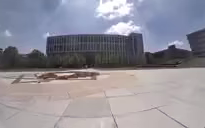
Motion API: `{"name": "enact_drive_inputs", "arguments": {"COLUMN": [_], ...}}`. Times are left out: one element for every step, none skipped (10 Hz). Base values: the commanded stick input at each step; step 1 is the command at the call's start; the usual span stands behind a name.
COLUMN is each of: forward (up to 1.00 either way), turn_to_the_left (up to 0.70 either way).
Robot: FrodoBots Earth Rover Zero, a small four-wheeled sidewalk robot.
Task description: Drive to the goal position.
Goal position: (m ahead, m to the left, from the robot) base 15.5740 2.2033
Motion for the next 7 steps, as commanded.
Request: {"name": "enact_drive_inputs", "arguments": {"forward": [0.7,0.7,0.7,0.7,0.7,0.7,0.7], "turn_to_the_left": [0.0,0.0,0.0,0.0,0.0,0.0,0.0]}}
